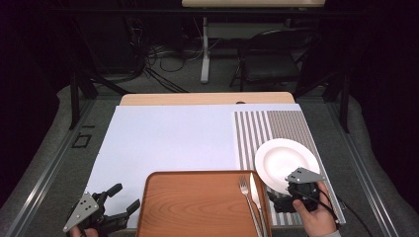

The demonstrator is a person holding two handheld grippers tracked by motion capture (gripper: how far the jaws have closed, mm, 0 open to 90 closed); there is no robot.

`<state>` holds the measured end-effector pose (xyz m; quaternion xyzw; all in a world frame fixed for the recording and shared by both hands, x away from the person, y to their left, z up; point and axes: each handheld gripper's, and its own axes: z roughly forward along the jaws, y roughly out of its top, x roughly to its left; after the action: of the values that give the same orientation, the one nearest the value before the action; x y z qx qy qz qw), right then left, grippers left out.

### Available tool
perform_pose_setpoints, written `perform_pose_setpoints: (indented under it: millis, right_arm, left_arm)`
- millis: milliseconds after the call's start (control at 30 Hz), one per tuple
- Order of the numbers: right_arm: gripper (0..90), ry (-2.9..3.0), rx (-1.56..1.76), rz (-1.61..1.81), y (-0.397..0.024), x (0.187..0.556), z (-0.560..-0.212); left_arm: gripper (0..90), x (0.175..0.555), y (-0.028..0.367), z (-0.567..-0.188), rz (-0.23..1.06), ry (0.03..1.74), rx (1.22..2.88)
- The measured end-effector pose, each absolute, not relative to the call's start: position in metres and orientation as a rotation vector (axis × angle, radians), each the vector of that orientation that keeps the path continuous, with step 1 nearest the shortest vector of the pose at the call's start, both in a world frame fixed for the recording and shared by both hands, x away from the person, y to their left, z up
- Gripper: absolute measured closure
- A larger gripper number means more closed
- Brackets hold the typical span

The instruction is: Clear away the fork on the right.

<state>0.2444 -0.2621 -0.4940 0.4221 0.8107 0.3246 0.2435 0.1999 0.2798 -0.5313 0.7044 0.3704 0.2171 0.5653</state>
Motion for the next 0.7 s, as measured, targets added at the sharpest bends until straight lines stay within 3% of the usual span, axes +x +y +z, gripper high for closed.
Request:
perform_pose_setpoints:
  millis: [433,700]
  right_arm:
    - [0.0,2.191,1.100,0.678,-0.2713,0.2514,-0.5007]
    - [0.0,2.225,0.901,0.483,-0.2711,0.2508,-0.5008]
  left_arm:
    - [15.8,0.2020,0.2784,-0.5324,0.513,0.878,1.661]
    - [15.8,0.2023,0.2783,-0.5327,0.510,0.881,1.659]
